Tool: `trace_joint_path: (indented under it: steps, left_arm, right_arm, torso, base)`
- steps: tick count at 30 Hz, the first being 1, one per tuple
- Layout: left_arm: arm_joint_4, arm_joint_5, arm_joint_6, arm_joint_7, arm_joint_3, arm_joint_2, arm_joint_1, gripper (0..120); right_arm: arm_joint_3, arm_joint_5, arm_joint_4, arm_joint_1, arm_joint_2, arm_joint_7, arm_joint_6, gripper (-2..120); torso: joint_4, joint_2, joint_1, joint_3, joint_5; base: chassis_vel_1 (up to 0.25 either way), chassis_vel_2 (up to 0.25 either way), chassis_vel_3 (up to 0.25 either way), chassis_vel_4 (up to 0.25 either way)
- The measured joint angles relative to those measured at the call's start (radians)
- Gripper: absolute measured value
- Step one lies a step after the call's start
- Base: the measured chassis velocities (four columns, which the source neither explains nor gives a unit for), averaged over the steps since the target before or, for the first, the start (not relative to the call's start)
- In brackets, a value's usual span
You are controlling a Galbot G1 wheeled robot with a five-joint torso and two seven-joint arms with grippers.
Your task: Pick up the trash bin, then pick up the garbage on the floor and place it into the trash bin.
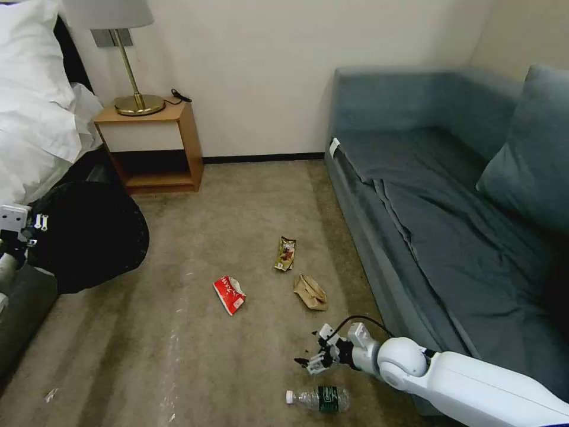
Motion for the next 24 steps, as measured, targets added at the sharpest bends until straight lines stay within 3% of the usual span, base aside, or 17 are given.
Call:
trace_joint_path:
  steps: [7,12,24]
  left_arm:
    - [0.006,0.01,0.002,0.001,0.013,-0.006,-0.022,6]
    - [0.011,0.024,0.002,0.003,0.014,-0.019,-0.019,6]
    - [0.004,0.035,0.009,0.003,-0.001,-0.035,-0.011,6]
  right_arm:
    - [-0.02,-0.012,0.028,-0.006,-0.053,-0.011,-0.003,100]
    - [-0.013,-0.088,0.03,-0.05,-0.095,-0.039,0.014,100]
    - [-0.013,-0.136,-0.002,-0.09,-0.063,-0.049,0.024,100]
  torso:
    - [0.0002,0.0,0.0,0.0,0.0001]
    - [0.0,0.0,0.0,0.0,0.0]
    - [0.0002,0.0,0.0,0.0,0.0002]
  base:
    - [0.0,0.0,0.0,0.0]
    - [0.0,0.0,0.0,0.0]
    - [0.0,0.0,0.0,0.0]
